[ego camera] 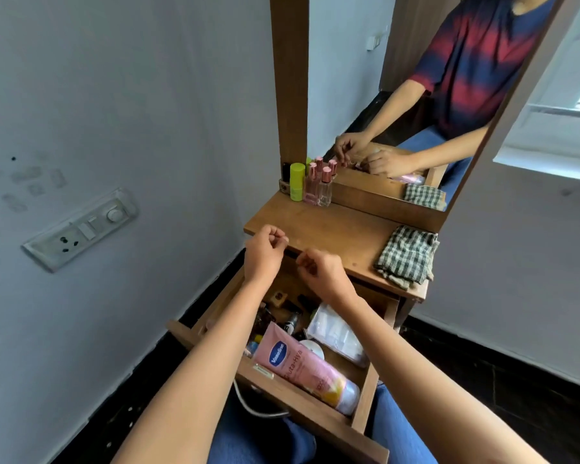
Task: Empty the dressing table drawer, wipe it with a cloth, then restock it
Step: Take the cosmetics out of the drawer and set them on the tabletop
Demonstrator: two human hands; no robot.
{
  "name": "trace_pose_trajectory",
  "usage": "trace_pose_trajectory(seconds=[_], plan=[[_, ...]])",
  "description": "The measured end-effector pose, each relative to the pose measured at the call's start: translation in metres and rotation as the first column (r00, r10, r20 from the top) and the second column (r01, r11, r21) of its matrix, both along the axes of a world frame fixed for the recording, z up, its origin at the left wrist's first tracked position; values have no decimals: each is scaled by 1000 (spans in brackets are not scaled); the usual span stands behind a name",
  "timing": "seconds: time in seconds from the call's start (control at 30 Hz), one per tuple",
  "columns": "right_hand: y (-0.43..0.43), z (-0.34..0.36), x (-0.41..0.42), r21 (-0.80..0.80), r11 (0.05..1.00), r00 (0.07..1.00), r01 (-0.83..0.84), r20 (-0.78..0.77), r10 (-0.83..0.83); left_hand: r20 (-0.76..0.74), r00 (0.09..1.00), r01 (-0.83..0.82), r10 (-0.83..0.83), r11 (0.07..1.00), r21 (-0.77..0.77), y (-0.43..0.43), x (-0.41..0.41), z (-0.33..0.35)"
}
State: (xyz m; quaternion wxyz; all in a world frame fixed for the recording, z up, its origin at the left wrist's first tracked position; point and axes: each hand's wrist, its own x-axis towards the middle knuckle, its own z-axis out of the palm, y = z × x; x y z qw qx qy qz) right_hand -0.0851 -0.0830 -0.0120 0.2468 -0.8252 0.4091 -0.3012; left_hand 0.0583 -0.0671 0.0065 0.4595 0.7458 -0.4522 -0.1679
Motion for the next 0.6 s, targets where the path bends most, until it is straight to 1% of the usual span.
trace_pose_trajectory(seconds=[0.07,0.13,0.2,0.23,0.3,0.4,0.5,0.6], plan=[[7,-12,3,11,1000,971,-4,-240,7,95,994,41,-55,989,141,18,9,-12],[14,-22,4,39,997,898,63,-439,-39,196,968,101,-159,956,276,31,18,-26],[20,-27,3,60,991,819,119,-571,-63,261,916,193,-305,904,381,38,23,-40],[22,-27,4,63,990,788,126,-613,-61,276,885,238,-376,872,427,40,24,-45],[24,-28,8,42,993,749,110,-660,-55,319,806,305,-499,812,498,40,24,-54],[25,-32,16,18,994,712,105,-699,-63,455,646,322,-613,760,565,37,23,-61],[25,-35,21,8,992,687,130,-722,-84,572,503,284,-648,749,598,32,22,-63],[23,-36,19,51,984,715,173,-693,-89,613,413,260,-674,732,629,30,22,-64]])
